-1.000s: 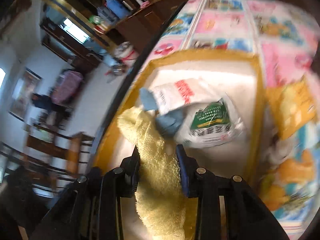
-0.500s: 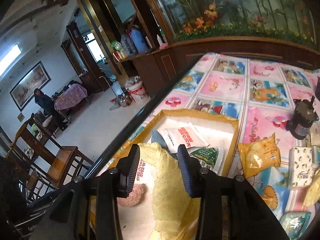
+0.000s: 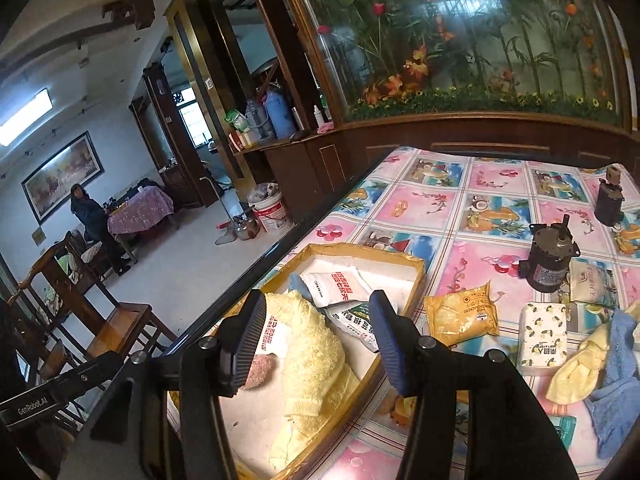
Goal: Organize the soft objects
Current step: 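Lower towel and teddy bear into the foam box and open both tools, then withdraw both tools from the box back toward the pile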
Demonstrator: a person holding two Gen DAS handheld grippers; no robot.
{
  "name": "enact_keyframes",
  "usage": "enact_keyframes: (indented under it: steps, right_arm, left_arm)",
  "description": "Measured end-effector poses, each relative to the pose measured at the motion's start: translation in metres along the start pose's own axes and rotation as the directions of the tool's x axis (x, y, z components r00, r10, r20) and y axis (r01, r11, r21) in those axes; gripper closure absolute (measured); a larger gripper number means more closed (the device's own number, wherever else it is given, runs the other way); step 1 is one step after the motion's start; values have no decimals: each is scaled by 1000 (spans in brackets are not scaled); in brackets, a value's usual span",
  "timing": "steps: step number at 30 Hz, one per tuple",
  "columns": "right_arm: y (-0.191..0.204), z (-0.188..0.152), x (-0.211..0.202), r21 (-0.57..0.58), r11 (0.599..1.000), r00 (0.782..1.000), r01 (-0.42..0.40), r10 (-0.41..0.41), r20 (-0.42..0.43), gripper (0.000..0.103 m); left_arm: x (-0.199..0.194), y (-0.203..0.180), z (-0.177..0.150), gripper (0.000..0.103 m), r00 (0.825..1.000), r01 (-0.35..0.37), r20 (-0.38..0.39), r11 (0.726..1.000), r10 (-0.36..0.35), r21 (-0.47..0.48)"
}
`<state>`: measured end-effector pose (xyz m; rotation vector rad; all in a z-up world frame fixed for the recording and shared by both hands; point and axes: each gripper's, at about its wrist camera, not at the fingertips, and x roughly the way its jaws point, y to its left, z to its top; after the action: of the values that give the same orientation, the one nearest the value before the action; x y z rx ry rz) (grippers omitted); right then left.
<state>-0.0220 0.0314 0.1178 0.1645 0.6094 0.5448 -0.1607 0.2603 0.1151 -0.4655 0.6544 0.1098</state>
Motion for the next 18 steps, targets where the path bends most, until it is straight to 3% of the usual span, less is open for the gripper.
enact_keyframes:
  steps: [11,18]
  right_arm:
    - [-28,-5,-16,15,998,998,65,-65,14,49]
    - [-74,-11,-46,46,987,986,155,-157,47,49]
  left_arm:
    - [0,-6,-4,43,999,46,2,999,-46,-14]
    - [25,-32,-13,43,994,99,-51,995,-98,17]
